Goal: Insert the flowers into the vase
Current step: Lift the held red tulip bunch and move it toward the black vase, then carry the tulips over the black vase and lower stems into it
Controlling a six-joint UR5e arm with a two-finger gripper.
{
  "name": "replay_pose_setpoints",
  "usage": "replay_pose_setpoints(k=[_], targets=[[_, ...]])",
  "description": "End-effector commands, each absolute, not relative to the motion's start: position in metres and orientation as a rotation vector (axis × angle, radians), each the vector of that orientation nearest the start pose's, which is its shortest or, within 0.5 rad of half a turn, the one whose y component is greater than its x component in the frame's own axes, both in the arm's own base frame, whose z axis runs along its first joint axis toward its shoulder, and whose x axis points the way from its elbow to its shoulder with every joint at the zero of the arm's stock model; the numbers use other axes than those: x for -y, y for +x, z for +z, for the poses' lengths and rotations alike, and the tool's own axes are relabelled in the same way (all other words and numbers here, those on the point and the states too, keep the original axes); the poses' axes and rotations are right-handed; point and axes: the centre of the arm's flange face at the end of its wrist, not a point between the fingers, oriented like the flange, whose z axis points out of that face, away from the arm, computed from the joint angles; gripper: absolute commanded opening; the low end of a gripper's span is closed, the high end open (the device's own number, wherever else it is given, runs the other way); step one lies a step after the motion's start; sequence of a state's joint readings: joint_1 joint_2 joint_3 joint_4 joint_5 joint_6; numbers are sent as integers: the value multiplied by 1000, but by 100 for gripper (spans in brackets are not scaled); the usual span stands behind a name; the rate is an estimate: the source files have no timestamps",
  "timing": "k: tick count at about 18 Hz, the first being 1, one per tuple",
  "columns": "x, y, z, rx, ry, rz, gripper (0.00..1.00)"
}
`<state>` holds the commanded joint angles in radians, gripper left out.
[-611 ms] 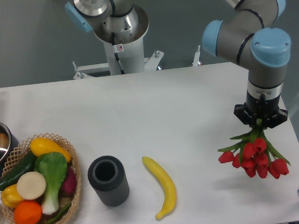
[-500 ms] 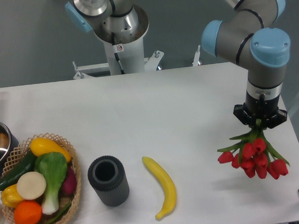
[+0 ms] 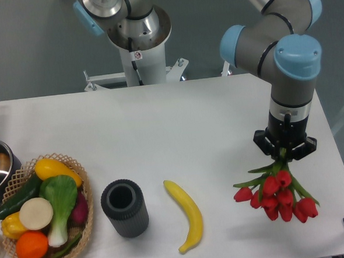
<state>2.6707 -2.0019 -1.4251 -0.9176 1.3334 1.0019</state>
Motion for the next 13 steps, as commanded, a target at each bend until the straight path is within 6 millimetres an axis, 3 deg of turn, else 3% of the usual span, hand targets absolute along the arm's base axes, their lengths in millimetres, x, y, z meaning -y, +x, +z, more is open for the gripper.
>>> replay_pose_setpoints(k=[4,7,10,13], targets=[[-474,-521,402,122,-2569,172,0],[-482,-506,431,107,-2428,71,0],[-489,-492,461,121,-2165,-199,0],[-489,-485,478,87,-2083,-232,1]])
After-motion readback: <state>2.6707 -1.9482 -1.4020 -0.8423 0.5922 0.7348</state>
